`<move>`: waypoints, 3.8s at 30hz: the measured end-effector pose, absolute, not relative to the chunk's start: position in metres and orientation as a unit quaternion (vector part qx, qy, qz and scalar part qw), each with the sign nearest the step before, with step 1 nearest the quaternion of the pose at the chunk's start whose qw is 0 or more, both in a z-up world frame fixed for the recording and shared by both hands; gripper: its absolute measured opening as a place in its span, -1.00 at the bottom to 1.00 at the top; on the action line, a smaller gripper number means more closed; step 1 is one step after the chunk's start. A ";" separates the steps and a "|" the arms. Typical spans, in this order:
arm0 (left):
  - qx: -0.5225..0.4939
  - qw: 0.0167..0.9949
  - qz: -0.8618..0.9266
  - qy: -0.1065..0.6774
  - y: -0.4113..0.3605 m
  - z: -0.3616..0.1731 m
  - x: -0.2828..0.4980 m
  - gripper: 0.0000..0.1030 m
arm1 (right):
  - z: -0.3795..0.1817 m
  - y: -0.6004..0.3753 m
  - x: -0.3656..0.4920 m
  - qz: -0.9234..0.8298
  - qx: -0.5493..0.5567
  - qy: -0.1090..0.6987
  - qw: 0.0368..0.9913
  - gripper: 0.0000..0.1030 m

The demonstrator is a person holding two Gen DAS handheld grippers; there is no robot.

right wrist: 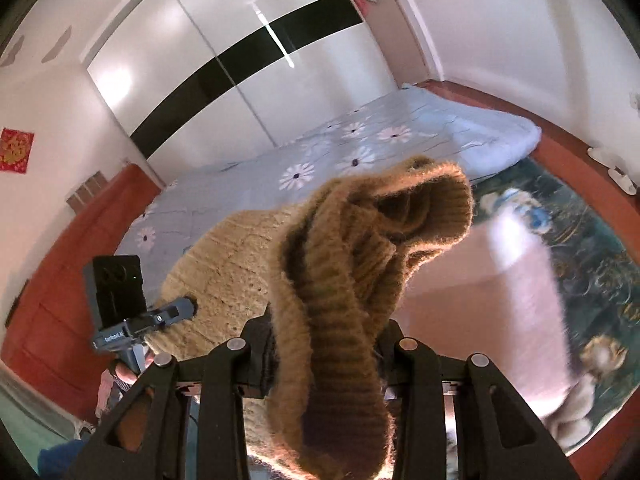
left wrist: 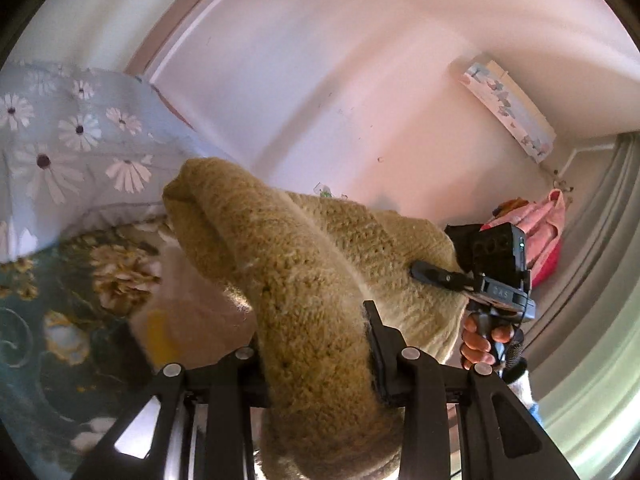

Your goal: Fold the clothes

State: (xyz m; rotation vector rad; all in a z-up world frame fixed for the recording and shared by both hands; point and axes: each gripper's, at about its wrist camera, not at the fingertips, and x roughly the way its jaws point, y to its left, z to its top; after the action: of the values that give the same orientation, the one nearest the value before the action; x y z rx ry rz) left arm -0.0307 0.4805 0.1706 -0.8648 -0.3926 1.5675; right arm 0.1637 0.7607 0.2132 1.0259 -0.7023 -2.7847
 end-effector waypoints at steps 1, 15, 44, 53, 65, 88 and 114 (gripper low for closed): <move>-0.375 0.607 0.679 -0.171 0.488 0.162 -0.030 -0.31 | 0.209 0.773 0.163 -0.913 0.332 -0.233 0.049 -0.26; -0.392 0.577 0.700 -0.152 0.504 0.100 -0.020 -0.27 | 0.078 0.855 0.141 -0.884 0.303 -0.348 0.077 -0.16; -0.362 0.543 0.752 -0.090 0.465 0.150 0.009 0.05 | 0.140 0.849 0.220 -0.895 0.309 -0.302 -0.112 0.10; -0.338 0.543 0.769 -0.010 0.502 0.142 0.033 0.10 | 0.146 0.776 0.210 -0.929 0.311 -0.172 -0.104 0.10; -0.314 0.538 0.782 0.011 0.491 0.152 0.063 0.11 | 0.125 0.745 0.219 -0.928 0.317 -0.152 -0.125 0.10; -0.340 0.463 0.819 0.007 0.388 0.086 0.136 0.91 | 0.090 0.583 0.290 -0.936 0.280 -0.132 -0.165 0.76; -0.273 0.373 0.885 0.048 0.359 0.087 0.162 1.00 | 0.064 0.509 0.305 -0.932 0.255 -0.075 -0.248 1.00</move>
State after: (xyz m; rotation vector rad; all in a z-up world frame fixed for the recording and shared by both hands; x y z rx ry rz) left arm 0.1618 0.3586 0.0871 -0.7004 0.1231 2.2683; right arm 0.3049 0.5090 0.0638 0.9602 -0.2829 -3.5020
